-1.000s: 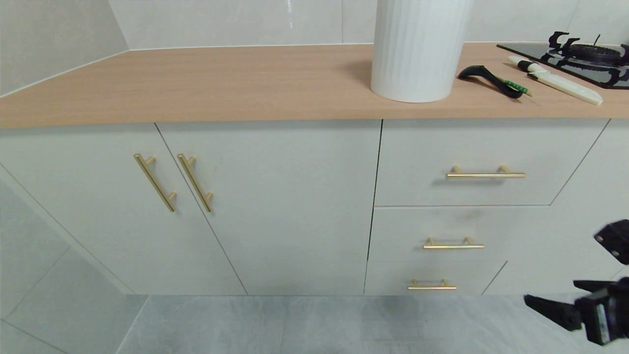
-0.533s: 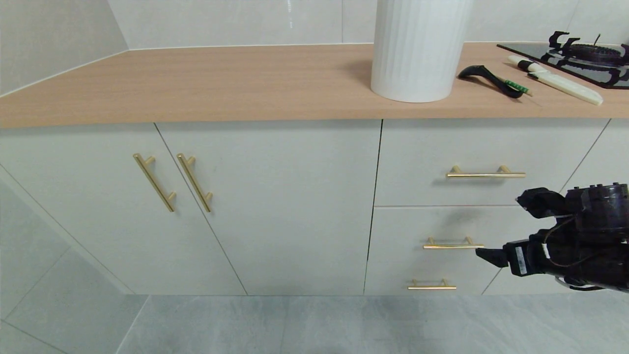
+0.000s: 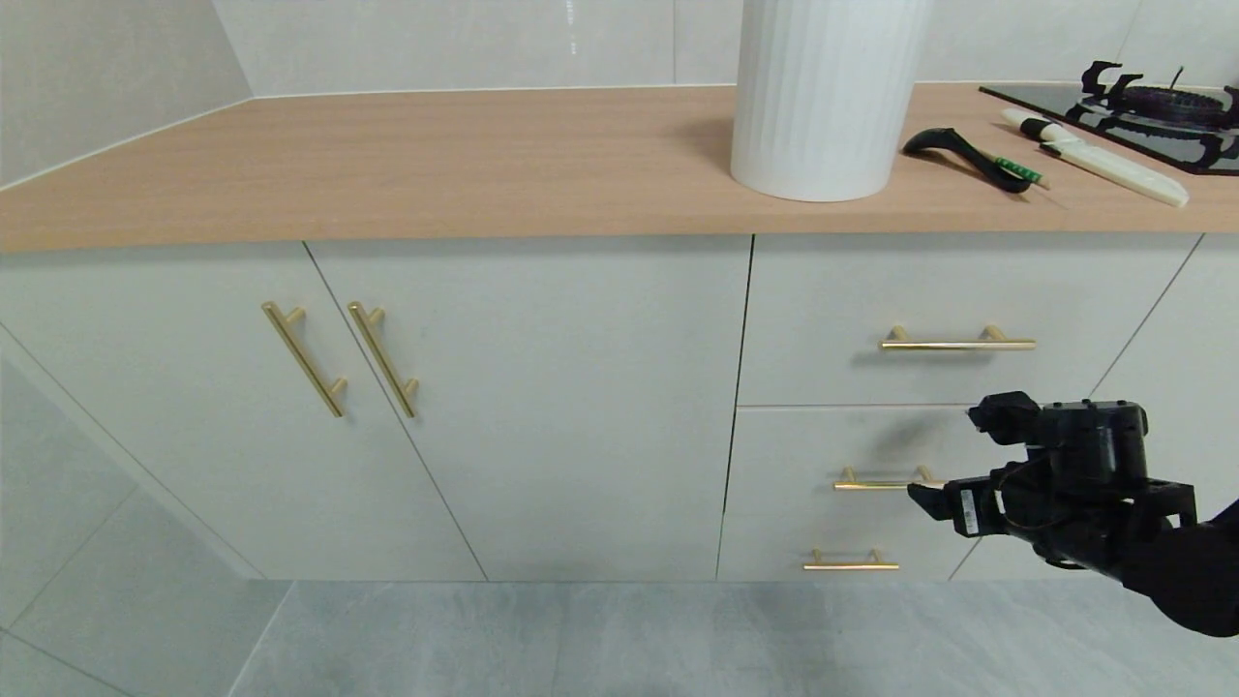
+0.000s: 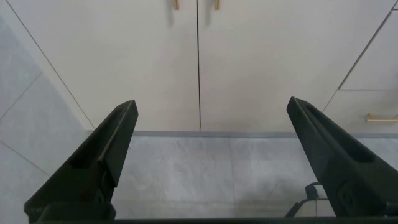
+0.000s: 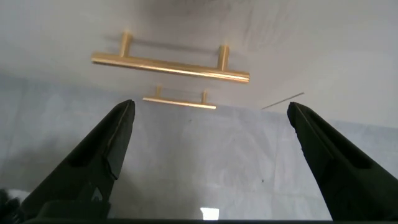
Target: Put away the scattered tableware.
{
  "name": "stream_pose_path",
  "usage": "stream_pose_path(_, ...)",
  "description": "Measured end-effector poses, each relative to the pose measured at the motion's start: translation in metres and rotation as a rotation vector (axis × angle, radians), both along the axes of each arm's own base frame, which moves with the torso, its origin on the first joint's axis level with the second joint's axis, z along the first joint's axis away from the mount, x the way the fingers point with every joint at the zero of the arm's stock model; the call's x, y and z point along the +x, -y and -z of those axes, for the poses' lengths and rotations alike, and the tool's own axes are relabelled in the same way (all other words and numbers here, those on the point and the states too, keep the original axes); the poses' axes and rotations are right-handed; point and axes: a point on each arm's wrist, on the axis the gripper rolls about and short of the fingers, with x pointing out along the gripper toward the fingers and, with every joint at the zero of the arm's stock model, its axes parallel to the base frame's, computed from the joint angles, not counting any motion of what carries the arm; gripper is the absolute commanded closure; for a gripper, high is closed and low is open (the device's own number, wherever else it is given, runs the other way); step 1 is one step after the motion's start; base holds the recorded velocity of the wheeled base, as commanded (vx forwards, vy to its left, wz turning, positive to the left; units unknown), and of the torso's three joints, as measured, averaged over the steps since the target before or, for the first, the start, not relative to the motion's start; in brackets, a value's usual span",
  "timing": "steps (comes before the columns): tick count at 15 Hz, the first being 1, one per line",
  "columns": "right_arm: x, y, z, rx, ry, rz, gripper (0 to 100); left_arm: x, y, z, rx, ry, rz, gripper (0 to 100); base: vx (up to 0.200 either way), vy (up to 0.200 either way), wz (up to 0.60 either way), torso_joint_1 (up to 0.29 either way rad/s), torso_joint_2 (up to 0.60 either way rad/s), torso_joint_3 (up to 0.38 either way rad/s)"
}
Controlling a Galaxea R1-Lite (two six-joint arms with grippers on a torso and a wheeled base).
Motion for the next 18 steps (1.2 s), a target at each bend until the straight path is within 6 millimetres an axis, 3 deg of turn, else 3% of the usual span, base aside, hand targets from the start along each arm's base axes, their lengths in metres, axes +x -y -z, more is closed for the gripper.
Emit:
stream_pose_path(8, 0.024, -0.009, 0.041, -0.014, 0.153, 0.067, 0, 0.0, 0.0, 0.0, 0.0, -0.001, 0.0, 0, 0.0, 0.0, 0.0, 0.0, 0.0, 0.0)
stream_pose_path(18, 0.041, -0.012, 0.068, 0.005, 0.177, 0.096, 0, 0.0, 0.0, 0.0, 0.0, 0.0, 0.0, 0, 0.0, 0.0, 0.0, 0.0, 0.0, 0.0)
